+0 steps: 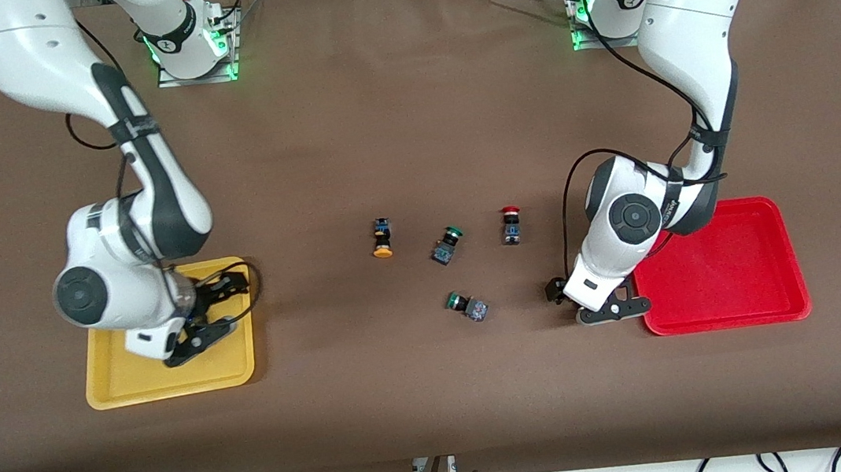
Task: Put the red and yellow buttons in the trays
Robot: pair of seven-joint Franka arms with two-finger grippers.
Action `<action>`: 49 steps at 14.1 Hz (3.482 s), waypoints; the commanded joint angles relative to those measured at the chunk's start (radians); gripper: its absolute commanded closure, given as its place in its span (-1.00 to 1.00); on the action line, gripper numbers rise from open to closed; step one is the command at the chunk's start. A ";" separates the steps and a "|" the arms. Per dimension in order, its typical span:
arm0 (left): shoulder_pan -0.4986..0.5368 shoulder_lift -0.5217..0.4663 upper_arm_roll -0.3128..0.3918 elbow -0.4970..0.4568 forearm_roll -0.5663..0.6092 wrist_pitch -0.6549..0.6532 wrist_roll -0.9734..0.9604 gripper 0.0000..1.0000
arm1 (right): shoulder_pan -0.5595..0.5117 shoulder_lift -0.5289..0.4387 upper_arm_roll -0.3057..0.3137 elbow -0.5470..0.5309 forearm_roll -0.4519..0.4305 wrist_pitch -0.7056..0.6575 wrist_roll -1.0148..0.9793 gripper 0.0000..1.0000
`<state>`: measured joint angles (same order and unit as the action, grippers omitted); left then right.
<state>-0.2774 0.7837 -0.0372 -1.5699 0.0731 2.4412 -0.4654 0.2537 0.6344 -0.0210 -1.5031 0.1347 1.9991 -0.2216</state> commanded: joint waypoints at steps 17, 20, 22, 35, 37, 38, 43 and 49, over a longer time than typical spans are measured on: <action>0.033 -0.126 0.171 0.021 0.044 -0.270 0.377 0.96 | 0.351 0.048 0.125 -0.131 -0.061 0.265 0.855 -0.95; 0.121 -0.115 0.163 0.013 0.037 -0.286 0.523 0.88 | 0.354 0.051 0.125 -0.138 -0.081 0.268 0.861 -0.71; 0.125 -0.098 0.163 0.010 0.033 -0.284 0.542 0.88 | 0.354 0.062 0.125 -0.138 -0.089 0.270 0.863 -0.44; 0.147 -0.069 0.161 -0.002 0.027 -0.260 0.542 -1.00 | 0.345 0.038 0.098 -0.144 -0.095 0.242 0.828 0.99; 0.139 -0.080 0.161 0.007 0.027 -0.269 0.536 -1.00 | 0.345 0.001 0.061 -0.140 -0.095 0.155 0.762 0.99; 0.139 -0.101 0.158 0.004 0.022 -0.289 0.536 -1.00 | 0.343 -0.018 0.031 -0.140 -0.095 0.114 0.704 0.99; 0.138 -0.227 -0.001 0.001 -0.024 -0.424 0.474 -1.00 | 0.343 -0.090 -0.169 -0.176 -0.092 0.009 0.353 0.99; 0.061 -0.198 -0.156 -0.013 -0.050 -0.407 0.116 -1.00 | 0.260 -0.084 -0.269 -0.276 -0.075 0.141 0.147 0.99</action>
<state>-0.1701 0.5836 -0.1865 -1.5663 0.0352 2.0229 -0.2768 0.5464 0.5708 -0.2939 -1.7290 0.0488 2.0872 -0.0137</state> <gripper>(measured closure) 0.000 0.678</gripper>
